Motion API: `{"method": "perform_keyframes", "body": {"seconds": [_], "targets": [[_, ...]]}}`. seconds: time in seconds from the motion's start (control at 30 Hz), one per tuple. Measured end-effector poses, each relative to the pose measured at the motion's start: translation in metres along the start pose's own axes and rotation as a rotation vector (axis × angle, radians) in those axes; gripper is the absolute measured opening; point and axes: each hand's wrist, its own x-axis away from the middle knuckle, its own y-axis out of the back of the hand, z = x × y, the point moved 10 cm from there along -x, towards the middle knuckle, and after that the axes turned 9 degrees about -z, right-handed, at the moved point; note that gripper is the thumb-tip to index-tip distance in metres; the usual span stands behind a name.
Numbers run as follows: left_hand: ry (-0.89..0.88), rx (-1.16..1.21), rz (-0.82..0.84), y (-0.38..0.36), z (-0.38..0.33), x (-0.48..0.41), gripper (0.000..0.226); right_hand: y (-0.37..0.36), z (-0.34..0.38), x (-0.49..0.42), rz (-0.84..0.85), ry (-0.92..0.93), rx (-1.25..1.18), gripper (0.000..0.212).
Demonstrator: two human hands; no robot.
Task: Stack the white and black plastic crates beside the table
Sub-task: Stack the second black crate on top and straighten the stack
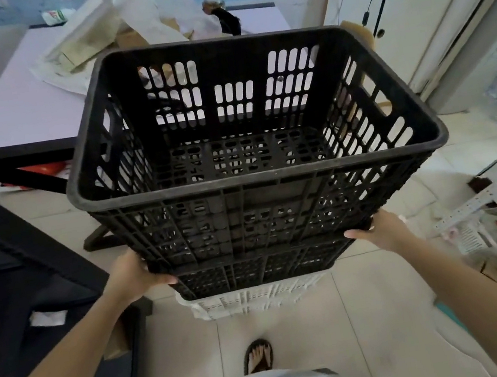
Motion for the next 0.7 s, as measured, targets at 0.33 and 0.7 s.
{"method": "perform_keyframes", "body": {"seconds": [0.33,0.7], "targets": [[0.056,-0.040,-0.094,-0.002,0.010,0.007,0.060,0.001,0.000,0.002,-0.014,-0.038,-0.111,0.071],[0.101,0.118,-0.100,-0.008,0.012,0.012,0.049,-0.022,-0.026,-0.010,0.010,0.022,-0.256,0.088]]}}
